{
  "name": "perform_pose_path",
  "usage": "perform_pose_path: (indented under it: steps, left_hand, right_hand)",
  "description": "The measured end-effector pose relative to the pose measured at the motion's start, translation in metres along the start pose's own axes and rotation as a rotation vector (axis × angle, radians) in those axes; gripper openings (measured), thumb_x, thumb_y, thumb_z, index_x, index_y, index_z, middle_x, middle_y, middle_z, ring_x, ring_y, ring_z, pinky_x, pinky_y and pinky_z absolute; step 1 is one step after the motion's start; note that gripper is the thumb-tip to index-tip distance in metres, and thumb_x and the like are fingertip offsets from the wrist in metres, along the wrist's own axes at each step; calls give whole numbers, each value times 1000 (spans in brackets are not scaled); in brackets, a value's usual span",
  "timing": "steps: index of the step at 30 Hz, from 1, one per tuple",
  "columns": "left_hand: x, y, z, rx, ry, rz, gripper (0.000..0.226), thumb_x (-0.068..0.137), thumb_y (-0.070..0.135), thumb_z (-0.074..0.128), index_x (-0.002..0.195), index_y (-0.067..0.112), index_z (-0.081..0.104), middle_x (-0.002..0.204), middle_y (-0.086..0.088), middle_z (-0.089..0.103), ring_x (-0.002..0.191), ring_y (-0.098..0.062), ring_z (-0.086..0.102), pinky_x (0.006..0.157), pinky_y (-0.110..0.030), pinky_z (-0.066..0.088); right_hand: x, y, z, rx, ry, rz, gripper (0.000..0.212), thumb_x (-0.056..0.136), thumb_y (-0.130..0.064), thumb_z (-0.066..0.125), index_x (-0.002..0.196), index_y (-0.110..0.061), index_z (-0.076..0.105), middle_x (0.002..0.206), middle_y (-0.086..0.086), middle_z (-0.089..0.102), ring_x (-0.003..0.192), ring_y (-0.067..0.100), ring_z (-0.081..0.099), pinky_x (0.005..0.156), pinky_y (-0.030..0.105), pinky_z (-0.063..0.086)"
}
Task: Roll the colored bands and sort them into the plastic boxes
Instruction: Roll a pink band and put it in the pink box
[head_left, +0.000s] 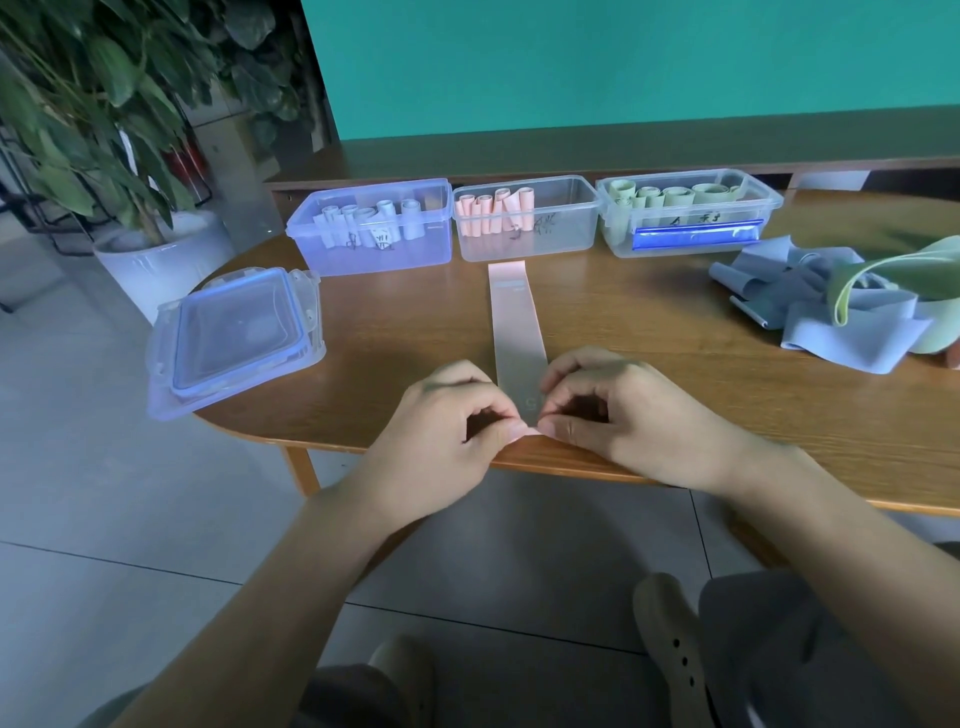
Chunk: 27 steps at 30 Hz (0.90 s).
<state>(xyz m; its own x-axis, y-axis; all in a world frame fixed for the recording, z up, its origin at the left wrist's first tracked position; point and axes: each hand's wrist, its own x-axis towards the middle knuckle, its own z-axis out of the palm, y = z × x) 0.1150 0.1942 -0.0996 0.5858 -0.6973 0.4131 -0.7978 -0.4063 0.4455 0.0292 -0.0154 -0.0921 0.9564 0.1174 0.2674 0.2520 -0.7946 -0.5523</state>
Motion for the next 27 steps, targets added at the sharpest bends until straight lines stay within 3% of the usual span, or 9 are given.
perform_pose_path:
  steps: [5,10,14,20,23,27]
  left_hand:
    - [5,-3,0,3,43,-69,16,83,37,76,80,22,72,92,14,58,86,-5,57,69,-9,41]
    - [5,0,2,-56,1,-19,7,89,20,72,85,25,72,90,16,60,86,-6,56,70,-9,38]
    - [2,-5,6,-13,-18,79,12,96,19,64,96,21,76,94,12,65,93,-7,60,80,-23,48]
    - [0,-4,5,-5,4,51,14,91,32,70,99,24,78,95,13,61,92,-2,56,78,-11,42]
    - [2,-4,8,27,3,35,16,94,33,65,101,24,77,96,14,59,92,-2,55,80,-9,41]
    - [2,-6,11,45,36,36,17,97,31,63,100,24,77,97,12,59,92,-3,55,81,-11,42]
  right_hand:
    - [7,3,-4,-4,0,144,21,85,-44,76,82,-24,73,109,-18,59,94,0,59,77,10,44]
    - [11,3,-3,-3,2,201,21,85,-46,75,78,-27,69,104,-16,61,90,4,60,77,21,50]
    - [10,3,-2,16,29,204,17,85,-44,76,82,-30,66,94,-13,61,84,3,58,68,15,45]
    - [4,4,6,21,99,18,7,90,-27,75,87,-28,68,95,-10,61,90,7,59,78,22,47]
    - [0,7,6,-3,63,-82,4,92,-27,72,95,-25,72,103,-10,62,100,8,60,89,24,48]
    - [-1,9,4,-31,63,-103,8,90,-27,74,98,-26,75,106,-11,62,102,8,61,91,25,50]
